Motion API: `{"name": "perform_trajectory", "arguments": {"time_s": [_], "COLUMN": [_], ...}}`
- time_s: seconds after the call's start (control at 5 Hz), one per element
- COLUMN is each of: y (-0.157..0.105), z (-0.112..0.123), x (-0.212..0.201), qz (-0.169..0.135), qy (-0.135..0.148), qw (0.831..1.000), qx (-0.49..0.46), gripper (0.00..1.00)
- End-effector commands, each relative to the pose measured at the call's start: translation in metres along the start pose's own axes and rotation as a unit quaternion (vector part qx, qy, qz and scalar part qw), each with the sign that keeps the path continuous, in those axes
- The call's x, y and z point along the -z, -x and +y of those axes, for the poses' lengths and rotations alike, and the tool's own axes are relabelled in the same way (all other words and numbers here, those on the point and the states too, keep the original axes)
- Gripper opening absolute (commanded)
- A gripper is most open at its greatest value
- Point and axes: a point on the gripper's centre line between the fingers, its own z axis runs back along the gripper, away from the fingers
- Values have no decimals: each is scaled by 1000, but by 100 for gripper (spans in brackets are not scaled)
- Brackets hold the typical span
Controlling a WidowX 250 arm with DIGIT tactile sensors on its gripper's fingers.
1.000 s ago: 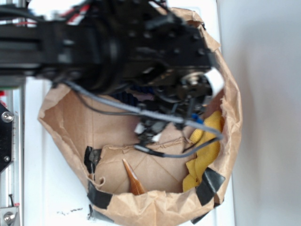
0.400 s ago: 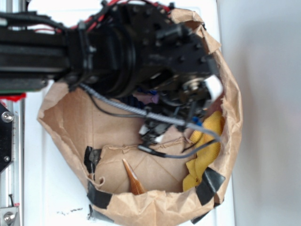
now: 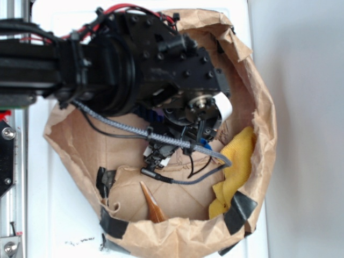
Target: Grab the blue rope.
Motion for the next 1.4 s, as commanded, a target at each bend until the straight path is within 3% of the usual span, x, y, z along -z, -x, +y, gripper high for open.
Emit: {"name": "perform_trajectory", "arguments": {"time_s": [0.0, 0.4, 0.6, 1.2], "y": [-7, -11, -11, -9], "z": [-6, -7, -5, -3], "x": [9, 20, 16, 8], "qz": [-6, -3, -11, -33], "qy": [-26, -42, -45, -47], "qw": [1000, 999, 999, 998], "qx": [6, 2, -19, -27], "gripper": [100, 100, 0, 0]}}
